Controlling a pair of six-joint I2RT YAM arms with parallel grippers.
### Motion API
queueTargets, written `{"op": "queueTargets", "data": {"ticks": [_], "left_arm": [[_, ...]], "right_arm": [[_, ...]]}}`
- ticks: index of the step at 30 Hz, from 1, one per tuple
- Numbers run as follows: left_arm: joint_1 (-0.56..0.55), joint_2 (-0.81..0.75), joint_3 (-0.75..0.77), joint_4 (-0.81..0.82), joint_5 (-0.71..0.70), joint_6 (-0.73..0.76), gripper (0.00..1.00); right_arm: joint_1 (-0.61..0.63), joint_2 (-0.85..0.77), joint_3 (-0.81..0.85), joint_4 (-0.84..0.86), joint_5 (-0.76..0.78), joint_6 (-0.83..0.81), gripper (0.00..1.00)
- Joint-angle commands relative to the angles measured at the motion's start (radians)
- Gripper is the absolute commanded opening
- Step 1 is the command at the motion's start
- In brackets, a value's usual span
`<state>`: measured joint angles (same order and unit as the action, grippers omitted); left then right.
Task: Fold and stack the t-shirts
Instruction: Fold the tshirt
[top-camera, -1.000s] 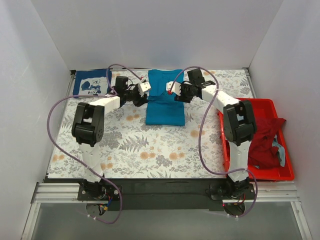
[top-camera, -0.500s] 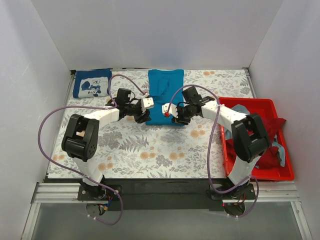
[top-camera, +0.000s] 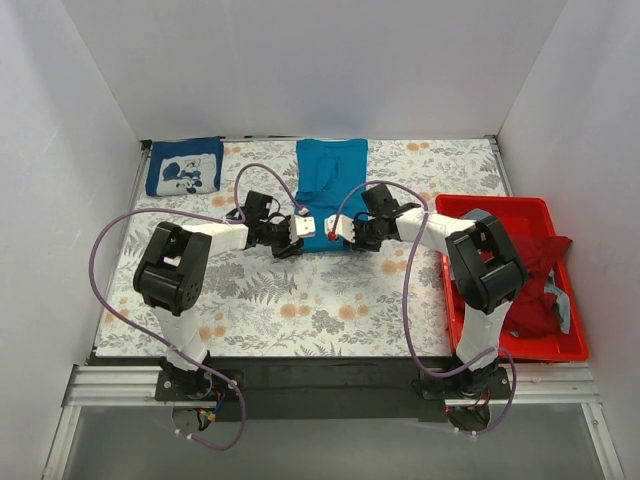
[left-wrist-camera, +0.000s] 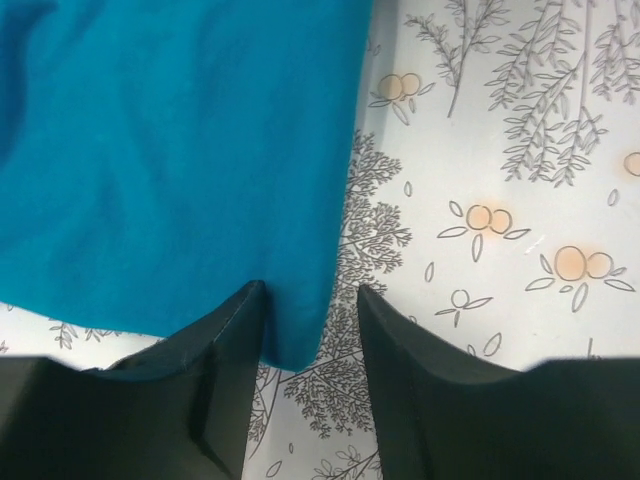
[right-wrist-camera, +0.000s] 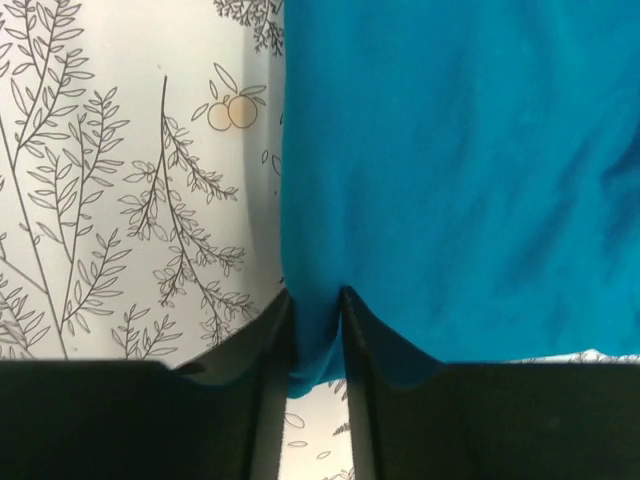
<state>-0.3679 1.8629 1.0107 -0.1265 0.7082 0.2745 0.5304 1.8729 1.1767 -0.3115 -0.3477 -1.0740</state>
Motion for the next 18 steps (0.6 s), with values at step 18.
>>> {"op": "queueTargets", "data": {"ticks": [18], "left_arm": [[0.041,-0.165,0.256,-0.249,0.074,-0.087,0.00]], "right_arm": [[-0.026,-0.115,0.270,-0.233,0.030,-0.032,0.01]]}}
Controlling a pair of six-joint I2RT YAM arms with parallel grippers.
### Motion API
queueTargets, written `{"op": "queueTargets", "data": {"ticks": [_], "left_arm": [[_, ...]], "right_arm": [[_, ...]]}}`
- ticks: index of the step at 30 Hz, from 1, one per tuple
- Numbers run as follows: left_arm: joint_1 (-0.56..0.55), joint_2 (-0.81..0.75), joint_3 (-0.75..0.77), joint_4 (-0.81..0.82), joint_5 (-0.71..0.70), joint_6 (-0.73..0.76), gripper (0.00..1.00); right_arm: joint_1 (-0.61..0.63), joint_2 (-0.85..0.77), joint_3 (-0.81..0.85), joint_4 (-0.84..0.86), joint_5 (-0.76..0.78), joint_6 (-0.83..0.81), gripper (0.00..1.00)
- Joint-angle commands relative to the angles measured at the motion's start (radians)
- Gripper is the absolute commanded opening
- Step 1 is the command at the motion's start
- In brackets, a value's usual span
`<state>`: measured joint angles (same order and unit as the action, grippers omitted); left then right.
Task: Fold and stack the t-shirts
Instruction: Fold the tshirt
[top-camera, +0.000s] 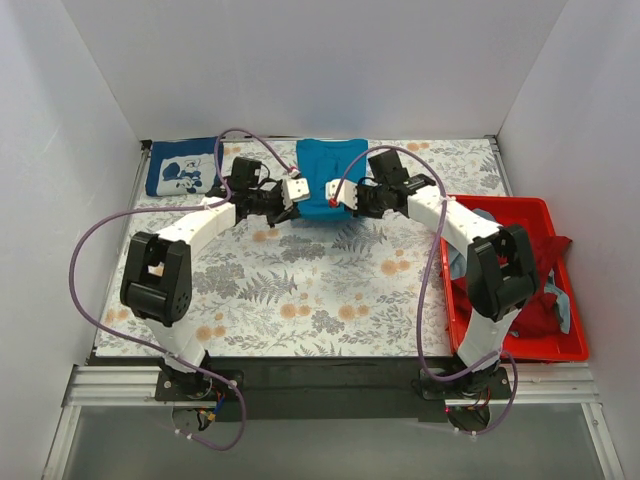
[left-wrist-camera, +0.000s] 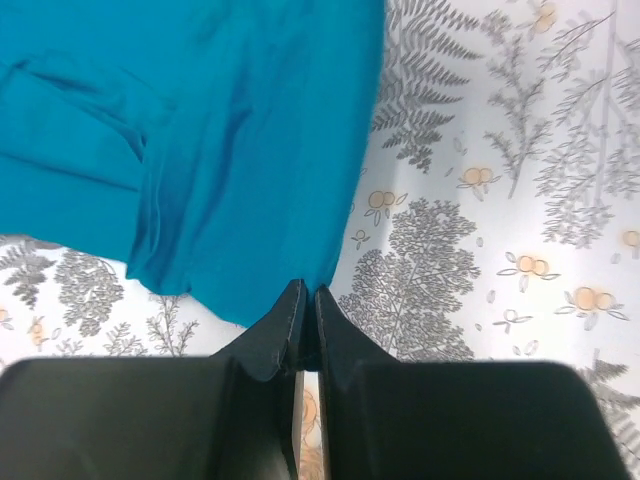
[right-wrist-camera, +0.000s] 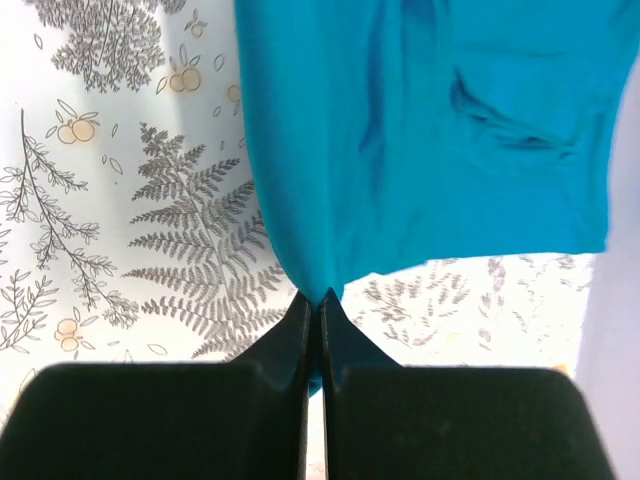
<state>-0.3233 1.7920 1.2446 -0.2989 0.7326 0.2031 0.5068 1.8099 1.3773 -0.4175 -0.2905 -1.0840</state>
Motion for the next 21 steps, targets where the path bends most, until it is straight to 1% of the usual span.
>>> {"op": "queueTargets", "data": {"ticks": [1,2,4,9,10,12,13,15,16,19,21], "left_arm": [[-0.005,-0.106,0.021,-0.104,0.054,-0.013,0.00],[-0.006,-0.117,0.018,-0.120,0.056,-0.010,0.00],[-0.008,-0.164,-0.010,-0.169,0.065,0.005,0.00],[-0.023,-0.321,-0.100,-0.299,0.091,0.044,0.00],[-0.026,-0.394,-0.141,-0.339,0.094,0.048,0.00],[-0.033,-0.465,-0.175,-0.385,0.131,0.048,0.00],[-0.033,-0.533,-0.188,-0.457,0.142,0.058,0.00],[-0.039,-0.591,-0.201,-0.537,0.148,0.070,0.00],[-0.039,-0.632,-0.204,-0.548,0.140,0.065,0.00],[-0.037,-0.663,-0.194,-0.556,0.100,0.035,0.00],[-0.037,-0.649,-0.168,-0.542,0.073,0.024,0.00]], "right_arm": [[-0.004,-0.055,0.078,-0.153,-0.044,-0.022,0.01],[-0.002,-0.070,0.074,-0.194,-0.050,-0.024,0.01],[0.010,-0.098,0.048,-0.217,-0.059,-0.021,0.01],[0.074,-0.262,-0.089,-0.317,-0.108,0.027,0.01],[0.087,-0.289,-0.107,-0.337,-0.130,0.039,0.01],[0.123,-0.371,-0.153,-0.386,-0.145,0.062,0.01],[0.134,-0.397,-0.161,-0.400,-0.166,0.091,0.01],[0.156,-0.454,-0.147,-0.435,-0.185,0.108,0.01],[0.160,-0.465,-0.136,-0.446,-0.194,0.113,0.01],[0.161,-0.449,-0.074,-0.480,-0.196,0.111,0.01],[0.161,-0.406,-0.051,-0.494,-0.190,0.081,0.01]]}}
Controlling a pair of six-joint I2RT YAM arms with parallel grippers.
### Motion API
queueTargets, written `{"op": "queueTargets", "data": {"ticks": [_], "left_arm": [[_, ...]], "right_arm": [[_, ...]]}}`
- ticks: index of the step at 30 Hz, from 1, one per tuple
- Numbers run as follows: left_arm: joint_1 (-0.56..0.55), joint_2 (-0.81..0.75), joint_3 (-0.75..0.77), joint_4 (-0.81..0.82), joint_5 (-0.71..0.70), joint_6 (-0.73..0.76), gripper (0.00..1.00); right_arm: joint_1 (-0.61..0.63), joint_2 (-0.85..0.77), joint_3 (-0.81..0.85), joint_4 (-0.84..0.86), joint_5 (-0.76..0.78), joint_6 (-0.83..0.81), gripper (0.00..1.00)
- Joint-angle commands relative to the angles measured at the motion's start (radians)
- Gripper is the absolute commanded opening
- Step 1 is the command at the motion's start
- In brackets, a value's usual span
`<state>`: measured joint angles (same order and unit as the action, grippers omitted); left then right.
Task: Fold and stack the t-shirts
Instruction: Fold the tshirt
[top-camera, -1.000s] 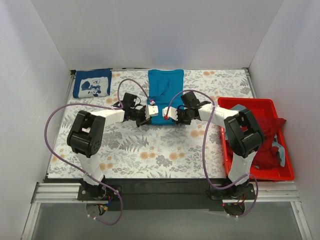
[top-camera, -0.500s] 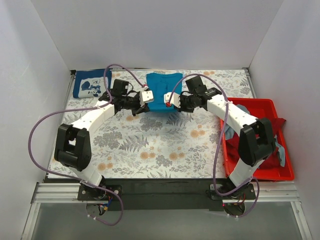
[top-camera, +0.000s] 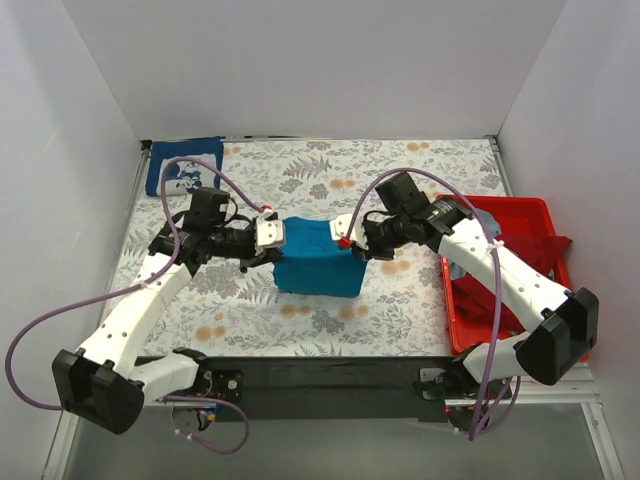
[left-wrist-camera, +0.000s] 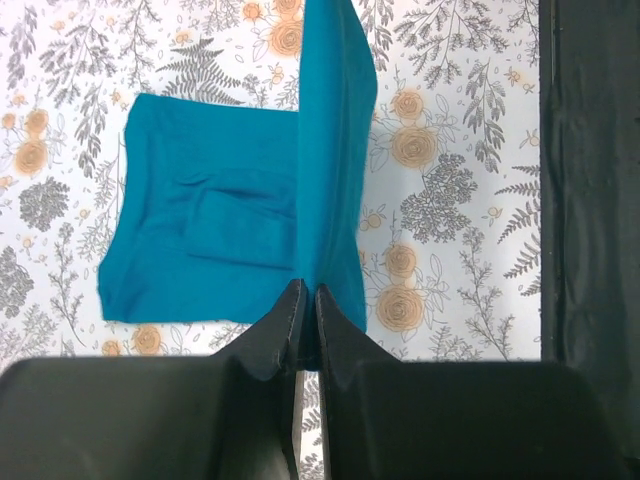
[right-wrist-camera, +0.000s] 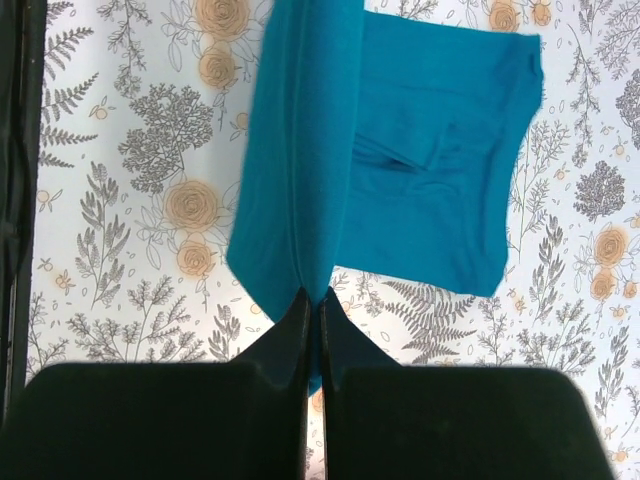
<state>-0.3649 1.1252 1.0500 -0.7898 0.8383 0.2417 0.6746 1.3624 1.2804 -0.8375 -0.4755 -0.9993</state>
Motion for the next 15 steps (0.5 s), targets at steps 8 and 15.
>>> {"op": "queueTargets", "data": {"ticks": [8,15], "left_arm": [[0.060,0.209,0.100,0.073,-0.030,-0.005,0.00],[0.110,0.412,0.243,0.075,0.034,0.045,0.00]], "right_arm": [[-0.047,0.220,0.158,-0.074,-0.005,-0.071,0.01],[-0.116,0.371,0.324,-0.107,-0.021,-0.140,0.01]]}}
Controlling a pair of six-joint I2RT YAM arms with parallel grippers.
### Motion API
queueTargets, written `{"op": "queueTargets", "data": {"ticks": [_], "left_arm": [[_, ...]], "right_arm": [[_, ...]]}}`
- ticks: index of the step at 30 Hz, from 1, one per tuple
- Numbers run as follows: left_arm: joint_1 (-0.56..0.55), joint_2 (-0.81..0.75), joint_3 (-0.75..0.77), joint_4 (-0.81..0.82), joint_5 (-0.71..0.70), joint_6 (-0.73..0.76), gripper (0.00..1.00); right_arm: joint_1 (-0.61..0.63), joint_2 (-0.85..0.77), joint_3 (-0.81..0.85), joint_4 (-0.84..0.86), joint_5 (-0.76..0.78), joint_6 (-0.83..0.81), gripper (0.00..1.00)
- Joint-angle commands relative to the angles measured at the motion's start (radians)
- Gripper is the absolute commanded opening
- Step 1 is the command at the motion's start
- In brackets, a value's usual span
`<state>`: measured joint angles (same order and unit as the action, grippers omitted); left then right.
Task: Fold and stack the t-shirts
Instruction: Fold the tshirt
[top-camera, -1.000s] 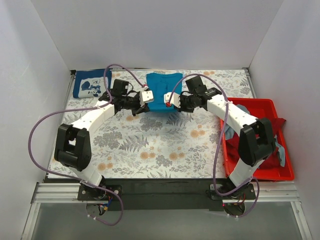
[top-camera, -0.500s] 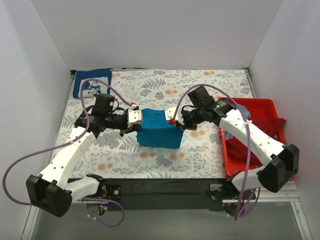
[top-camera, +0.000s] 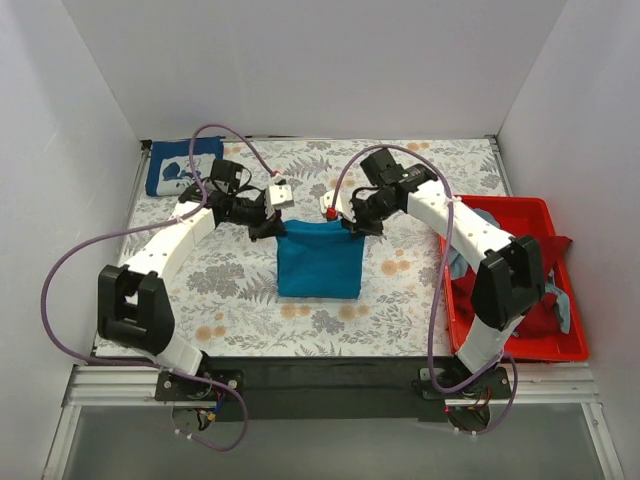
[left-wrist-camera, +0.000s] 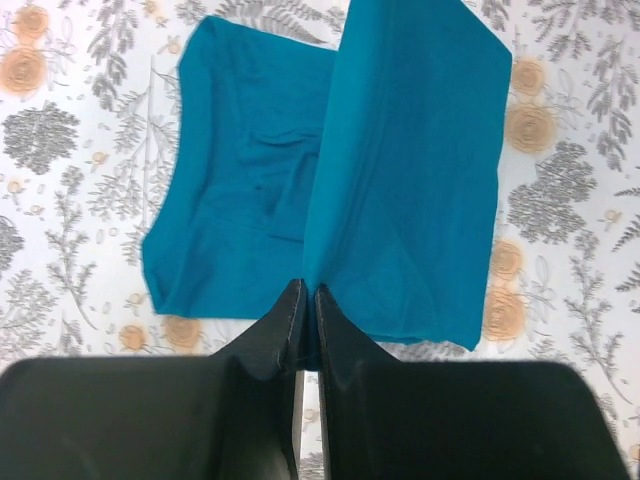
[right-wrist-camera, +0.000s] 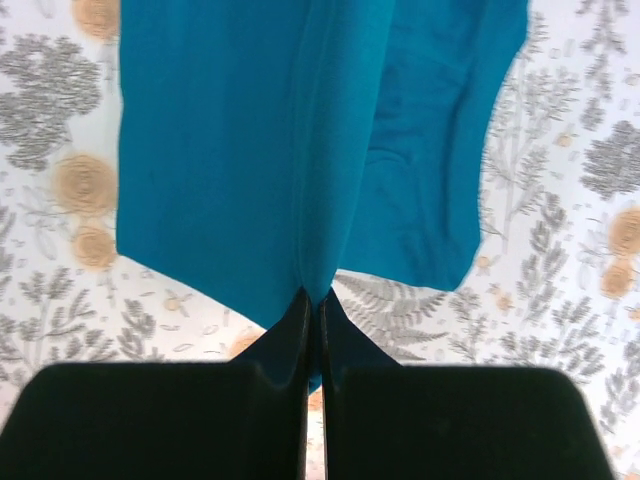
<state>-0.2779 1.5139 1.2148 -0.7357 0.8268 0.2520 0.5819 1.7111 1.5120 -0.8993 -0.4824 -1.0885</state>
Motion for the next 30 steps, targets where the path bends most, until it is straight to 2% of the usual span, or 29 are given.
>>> {"op": "queueTargets", "data": {"ticks": [1,8,16,22,24,25,26,29,30], "left_arm": [[0.034,0.067,0.113,0.019,0.052,0.038,0.00],[0.080,0.310,0.252,0.042,0.087,0.043,0.00],[0.097,0.511,0.304,0.202,0.031,-0.022,0.00],[0.100,0.559,0.287,0.297,-0.005,-0.111,0.01],[0.103,0.551,0.273,0.324,-0.028,-0.141,0.01],[0.108,0.540,0.273,0.334,-0.035,-0.160,0.05],[0.109,0.533,0.275,0.350,-0.064,-0.186,0.15],[0.140,0.491,0.305,0.409,-0.078,-0.347,0.25],[0.147,0.477,0.311,0.447,-0.110,-0.469,0.32]], "right_arm": [[-0.028,0.054,0.111,-0.050,-0.018,-0.069,0.01],[-0.091,0.263,0.275,-0.064,-0.039,-0.143,0.01],[-0.131,0.553,0.468,-0.056,-0.022,-0.114,0.01],[-0.134,0.568,0.485,0.033,0.025,-0.019,0.08],[-0.136,0.559,0.511,0.049,0.037,0.015,0.25],[-0.136,0.546,0.519,0.053,0.051,0.034,0.36],[-0.136,0.536,0.525,0.054,0.057,0.076,0.57],[-0.143,0.480,0.537,0.066,0.077,0.178,0.69],[-0.149,0.463,0.537,0.069,0.077,0.206,0.70]]}}
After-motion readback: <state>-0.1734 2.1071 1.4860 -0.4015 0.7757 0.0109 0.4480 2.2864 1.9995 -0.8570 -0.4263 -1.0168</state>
